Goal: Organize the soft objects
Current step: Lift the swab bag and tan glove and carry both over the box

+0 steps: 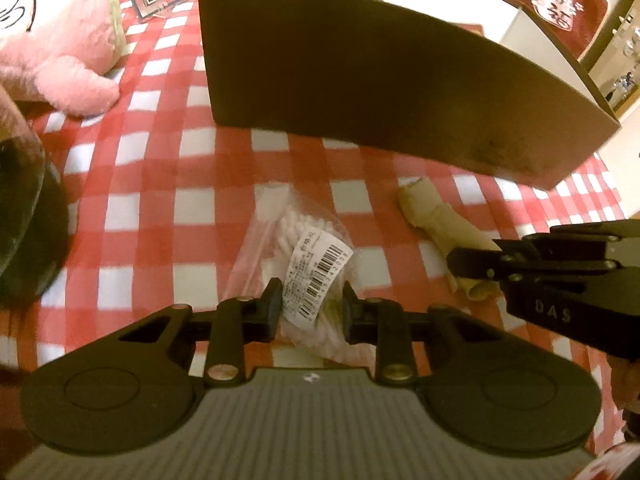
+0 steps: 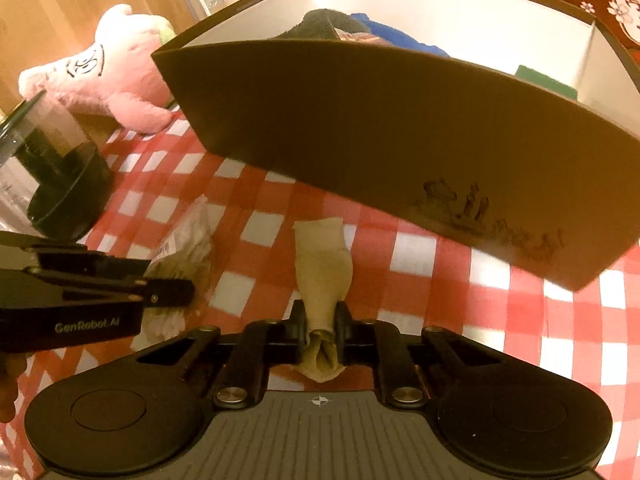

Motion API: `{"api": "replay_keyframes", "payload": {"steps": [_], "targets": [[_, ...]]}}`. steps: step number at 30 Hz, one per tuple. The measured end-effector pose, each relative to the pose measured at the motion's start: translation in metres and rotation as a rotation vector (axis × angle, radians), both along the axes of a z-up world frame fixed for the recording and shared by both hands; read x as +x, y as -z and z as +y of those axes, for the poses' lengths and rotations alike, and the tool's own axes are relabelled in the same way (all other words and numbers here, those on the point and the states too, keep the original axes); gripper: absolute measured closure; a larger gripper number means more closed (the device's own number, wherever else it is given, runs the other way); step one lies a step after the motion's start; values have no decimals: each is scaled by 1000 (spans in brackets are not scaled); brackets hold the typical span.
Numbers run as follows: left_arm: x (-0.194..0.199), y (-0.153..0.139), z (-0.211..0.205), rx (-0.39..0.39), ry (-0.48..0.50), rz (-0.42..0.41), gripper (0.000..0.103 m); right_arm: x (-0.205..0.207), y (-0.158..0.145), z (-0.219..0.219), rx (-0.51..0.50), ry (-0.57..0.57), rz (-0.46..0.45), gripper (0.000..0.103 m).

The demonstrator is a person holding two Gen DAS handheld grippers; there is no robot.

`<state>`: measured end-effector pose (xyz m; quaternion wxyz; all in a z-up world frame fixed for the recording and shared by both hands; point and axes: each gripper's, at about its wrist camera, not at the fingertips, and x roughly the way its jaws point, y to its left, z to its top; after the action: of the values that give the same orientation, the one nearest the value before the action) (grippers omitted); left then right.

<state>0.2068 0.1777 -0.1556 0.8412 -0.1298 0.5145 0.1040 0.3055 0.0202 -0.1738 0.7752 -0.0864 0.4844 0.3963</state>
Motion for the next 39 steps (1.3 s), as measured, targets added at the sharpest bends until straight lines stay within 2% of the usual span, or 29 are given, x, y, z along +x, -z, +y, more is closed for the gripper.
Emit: {"api": "replay_keyframes", "payload": {"steps": [10,19,31,39], "targets": [[-21,-7,-27,5,33,24,80,-23,-12,-31,0,-20,41,91],[-37,-24,-52,14,50,6,82,-40,-34,-76,48,11,52,91],[-47,-86,-72,26,73,-145,83,-50,-79,-135,134,90,27,91],[-25,-135,-81,56,108,-277,83,-33,-122,-154,236,146,-39,91]]}}
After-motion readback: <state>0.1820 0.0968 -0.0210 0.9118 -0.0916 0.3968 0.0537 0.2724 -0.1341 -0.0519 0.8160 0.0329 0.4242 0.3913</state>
